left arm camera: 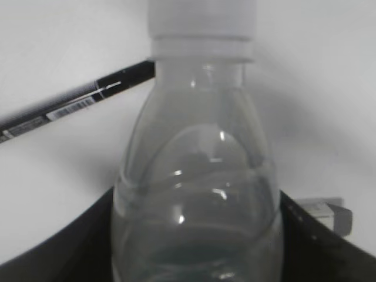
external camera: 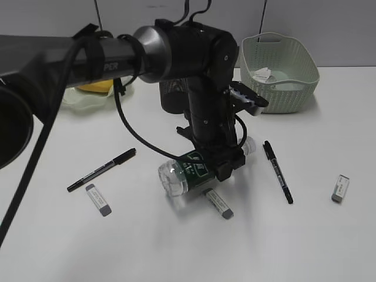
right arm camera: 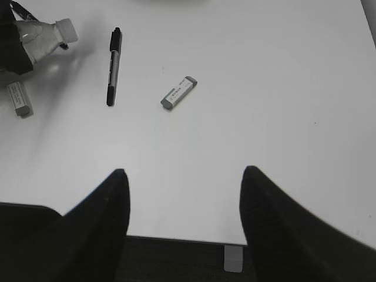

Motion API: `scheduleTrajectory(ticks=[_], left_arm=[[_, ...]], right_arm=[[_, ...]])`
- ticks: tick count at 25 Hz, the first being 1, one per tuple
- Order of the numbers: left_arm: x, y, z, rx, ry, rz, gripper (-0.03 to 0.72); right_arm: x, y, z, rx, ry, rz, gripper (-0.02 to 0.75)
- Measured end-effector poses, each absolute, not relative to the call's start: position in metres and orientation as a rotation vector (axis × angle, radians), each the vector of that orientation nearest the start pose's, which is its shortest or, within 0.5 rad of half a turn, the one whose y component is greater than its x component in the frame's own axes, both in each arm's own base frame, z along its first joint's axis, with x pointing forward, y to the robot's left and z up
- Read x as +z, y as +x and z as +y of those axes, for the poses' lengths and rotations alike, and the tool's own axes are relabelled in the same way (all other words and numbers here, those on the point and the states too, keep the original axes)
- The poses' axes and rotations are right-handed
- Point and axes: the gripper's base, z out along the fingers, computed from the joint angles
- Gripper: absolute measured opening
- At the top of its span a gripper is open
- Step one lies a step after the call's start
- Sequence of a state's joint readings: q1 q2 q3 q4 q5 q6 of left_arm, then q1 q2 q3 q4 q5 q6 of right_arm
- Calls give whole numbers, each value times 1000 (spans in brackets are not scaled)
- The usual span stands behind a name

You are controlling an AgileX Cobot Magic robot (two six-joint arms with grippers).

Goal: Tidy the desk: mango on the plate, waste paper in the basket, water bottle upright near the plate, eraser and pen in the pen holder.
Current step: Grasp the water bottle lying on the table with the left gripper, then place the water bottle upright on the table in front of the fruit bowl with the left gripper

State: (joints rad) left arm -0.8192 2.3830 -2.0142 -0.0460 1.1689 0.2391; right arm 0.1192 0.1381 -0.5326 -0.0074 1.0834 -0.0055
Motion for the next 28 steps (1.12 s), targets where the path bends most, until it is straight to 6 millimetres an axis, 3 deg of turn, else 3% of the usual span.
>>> scheduleTrajectory(ticks=[3, 8, 11, 15, 21, 24, 28], left_arm=[[177, 330, -359, -135, 1500, 2609, 517], [247, 330, -343, -200, 1398, 2503, 517], [289, 342, -313, -238, 1251, 2473, 517], [326, 370, -254, -231, 981, 2500, 517], [345, 389, -158, -222, 656, 2559, 517], [338, 383, -119, -251, 508, 2555, 517], [323, 356, -80, -232, 334, 2451, 517]], right_arm=[[284, 13, 1, 56, -135, 2169, 474], [284, 13, 1, 56, -135, 2169, 474], [284, 13, 1, 59, -129, 2169, 474], [284, 13, 1, 59, -129, 2169, 474], [284, 13, 1, 59, -129, 2169, 473], [284, 13, 1, 59, -129, 2169, 471], [284, 13, 1, 59, -129, 2169, 470]])
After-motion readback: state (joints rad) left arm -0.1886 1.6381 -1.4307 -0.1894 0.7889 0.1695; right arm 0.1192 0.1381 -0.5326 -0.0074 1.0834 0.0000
